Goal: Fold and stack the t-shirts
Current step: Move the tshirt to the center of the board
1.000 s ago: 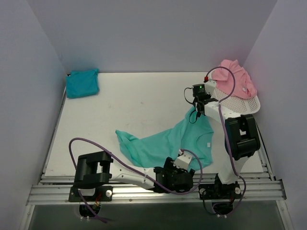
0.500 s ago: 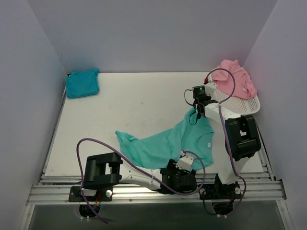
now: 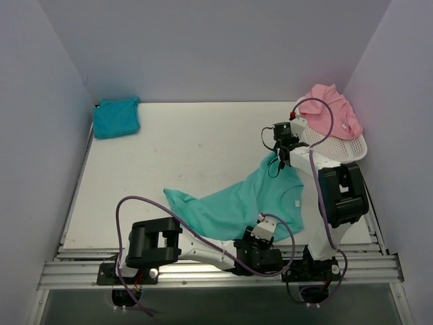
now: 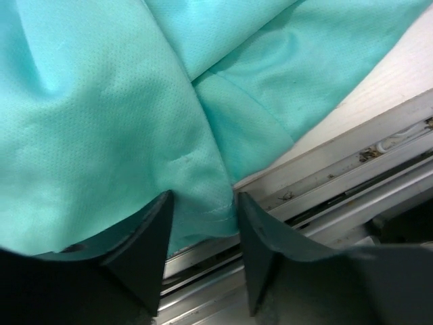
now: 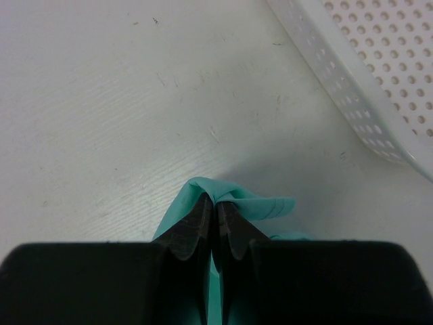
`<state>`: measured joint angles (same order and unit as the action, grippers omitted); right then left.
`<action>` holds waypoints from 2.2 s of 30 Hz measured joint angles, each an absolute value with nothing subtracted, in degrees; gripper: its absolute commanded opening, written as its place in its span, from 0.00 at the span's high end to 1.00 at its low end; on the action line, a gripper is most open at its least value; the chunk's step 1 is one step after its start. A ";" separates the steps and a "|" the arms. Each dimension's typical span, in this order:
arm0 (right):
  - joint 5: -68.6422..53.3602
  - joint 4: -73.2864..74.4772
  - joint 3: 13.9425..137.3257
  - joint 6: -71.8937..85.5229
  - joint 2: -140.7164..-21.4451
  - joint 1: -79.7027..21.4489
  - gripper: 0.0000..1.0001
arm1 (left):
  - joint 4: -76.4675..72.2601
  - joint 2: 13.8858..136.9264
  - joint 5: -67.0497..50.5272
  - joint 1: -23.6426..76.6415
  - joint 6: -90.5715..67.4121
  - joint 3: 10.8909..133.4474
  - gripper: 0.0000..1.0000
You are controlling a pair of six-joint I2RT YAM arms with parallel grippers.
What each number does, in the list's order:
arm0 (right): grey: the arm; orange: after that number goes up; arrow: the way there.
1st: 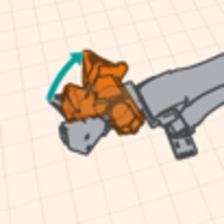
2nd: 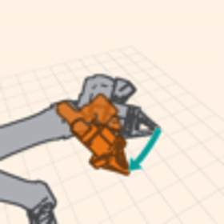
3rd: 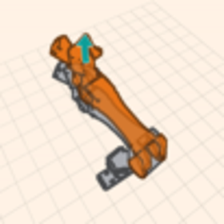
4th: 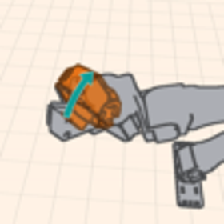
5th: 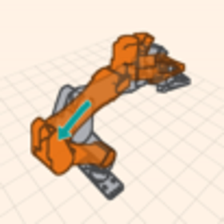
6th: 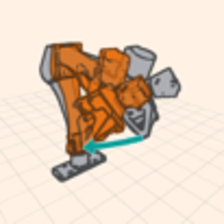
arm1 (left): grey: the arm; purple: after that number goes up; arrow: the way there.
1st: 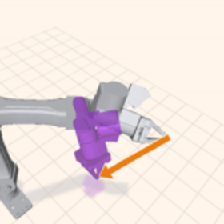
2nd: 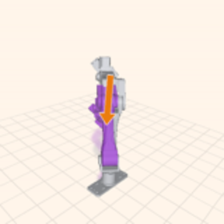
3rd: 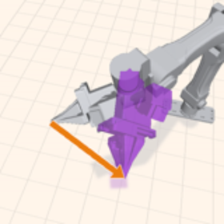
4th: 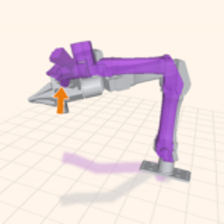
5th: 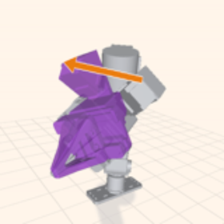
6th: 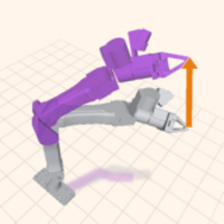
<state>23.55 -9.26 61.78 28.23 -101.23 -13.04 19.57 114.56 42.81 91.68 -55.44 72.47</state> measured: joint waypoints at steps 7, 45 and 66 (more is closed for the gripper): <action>23.51 -9.67 61.76 28.23 -101.03 -12.78 1.00 | 21.26 114.83 44.56 91.77 -56.95 72.73 0.76; 12.10 18.50 70.96 22.02 -42.22 -23.70 1.00 | 61.54 53.15 69.14 91.55 -42.00 77.17 0.98; 15.94 11.55 65.25 24.05 -54.30 -22.98 1.00 | -24.51 38.15 78.39 83.40 25.23 58.41 0.98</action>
